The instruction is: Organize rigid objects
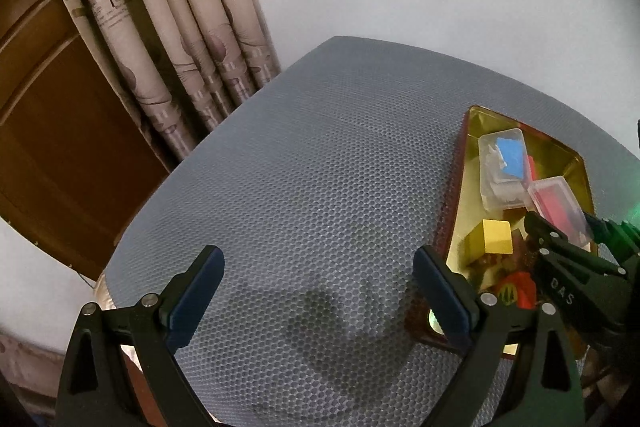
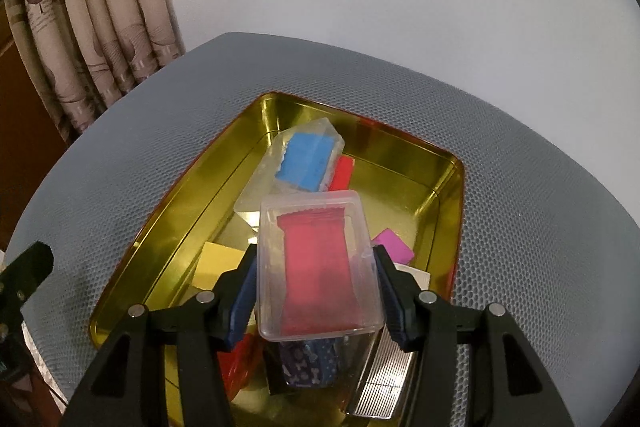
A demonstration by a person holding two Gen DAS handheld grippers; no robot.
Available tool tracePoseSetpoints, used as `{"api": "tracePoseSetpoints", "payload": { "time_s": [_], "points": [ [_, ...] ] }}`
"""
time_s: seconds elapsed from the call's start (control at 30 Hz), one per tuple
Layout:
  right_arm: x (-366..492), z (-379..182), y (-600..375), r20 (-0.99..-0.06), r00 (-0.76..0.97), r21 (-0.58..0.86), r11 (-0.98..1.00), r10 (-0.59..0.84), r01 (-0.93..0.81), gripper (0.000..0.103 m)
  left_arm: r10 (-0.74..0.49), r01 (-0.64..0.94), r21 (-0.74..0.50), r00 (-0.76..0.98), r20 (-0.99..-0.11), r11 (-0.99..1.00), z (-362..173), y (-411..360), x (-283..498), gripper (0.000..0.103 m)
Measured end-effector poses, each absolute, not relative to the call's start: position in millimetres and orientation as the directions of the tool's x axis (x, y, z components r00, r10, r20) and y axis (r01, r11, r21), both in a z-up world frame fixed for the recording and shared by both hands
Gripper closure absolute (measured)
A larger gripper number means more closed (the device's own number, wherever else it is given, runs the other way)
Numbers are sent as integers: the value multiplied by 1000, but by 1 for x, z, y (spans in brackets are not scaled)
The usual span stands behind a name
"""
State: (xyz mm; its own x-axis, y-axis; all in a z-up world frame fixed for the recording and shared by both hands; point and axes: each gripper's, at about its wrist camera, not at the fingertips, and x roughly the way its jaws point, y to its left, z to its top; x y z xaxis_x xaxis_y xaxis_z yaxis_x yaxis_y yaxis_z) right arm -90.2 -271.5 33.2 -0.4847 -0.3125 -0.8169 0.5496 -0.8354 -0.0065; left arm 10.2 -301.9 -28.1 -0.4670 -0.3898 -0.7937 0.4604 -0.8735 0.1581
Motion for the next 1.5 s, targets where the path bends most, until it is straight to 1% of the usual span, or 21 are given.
{"api": "tracePoseSetpoints", "payload": {
  "time_s": [0.07,0.17,0.27,0.63,0.83,1.0,1.5],
  "points": [
    [-89,33,-272,-822,-478,-8,-834,-309,552,45,-382,455,154,-468,-797,-877,-29,-301,10,9],
    [-87,36,-272,-819,-476,0,-828,-322,561,39,-374,449,150,-467,-801,-881,-30,-299,9,9],
    [-82,41,-272,-812,-491,-21,-825,-315,565,38,-364,440,143,-474,-802,-887,-30,-297,9,9],
    [-51,73,-241,-785,-571,-92,-865,-241,493,37,-330,393,132,-491,-807,-910,-31,-281,5,9],
    [-34,77,-217,-793,-563,-77,-877,-235,474,37,-311,350,138,-505,-805,-926,-30,-265,4,9],
    [-26,77,-203,-799,-551,-56,-882,-241,467,37,-274,319,115,-514,-813,-941,-31,-255,4,7],
    [-24,81,-191,-794,-553,-39,-886,-253,462,37,-283,308,134,-512,-811,-942,-32,-246,5,6]
  ]
}}
